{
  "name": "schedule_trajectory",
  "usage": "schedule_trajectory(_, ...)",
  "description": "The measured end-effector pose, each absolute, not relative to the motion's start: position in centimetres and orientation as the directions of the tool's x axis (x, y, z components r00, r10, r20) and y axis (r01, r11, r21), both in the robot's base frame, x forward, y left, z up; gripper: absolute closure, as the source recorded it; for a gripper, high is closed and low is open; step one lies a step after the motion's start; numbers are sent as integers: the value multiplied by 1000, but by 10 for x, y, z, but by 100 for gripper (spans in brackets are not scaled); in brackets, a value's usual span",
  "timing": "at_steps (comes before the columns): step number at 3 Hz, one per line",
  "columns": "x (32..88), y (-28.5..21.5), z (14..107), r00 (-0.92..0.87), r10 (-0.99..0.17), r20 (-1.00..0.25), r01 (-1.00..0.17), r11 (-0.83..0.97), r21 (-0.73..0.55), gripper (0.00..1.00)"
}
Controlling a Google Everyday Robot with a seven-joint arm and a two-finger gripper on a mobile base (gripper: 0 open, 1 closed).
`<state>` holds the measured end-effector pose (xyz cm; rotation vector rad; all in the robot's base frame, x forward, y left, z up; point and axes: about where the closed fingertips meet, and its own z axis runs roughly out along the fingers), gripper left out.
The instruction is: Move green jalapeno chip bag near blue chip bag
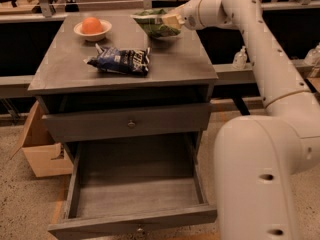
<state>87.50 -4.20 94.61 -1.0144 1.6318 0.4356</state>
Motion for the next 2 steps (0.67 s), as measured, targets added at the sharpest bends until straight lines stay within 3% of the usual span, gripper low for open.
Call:
schedule_trajectory(1, 829, -54, 1005, 90, -362, -928, -777, 557, -292, 100)
schedule_trajectory(2, 791, -56, 1017, 106, -351, -930, -770, 563, -300, 84)
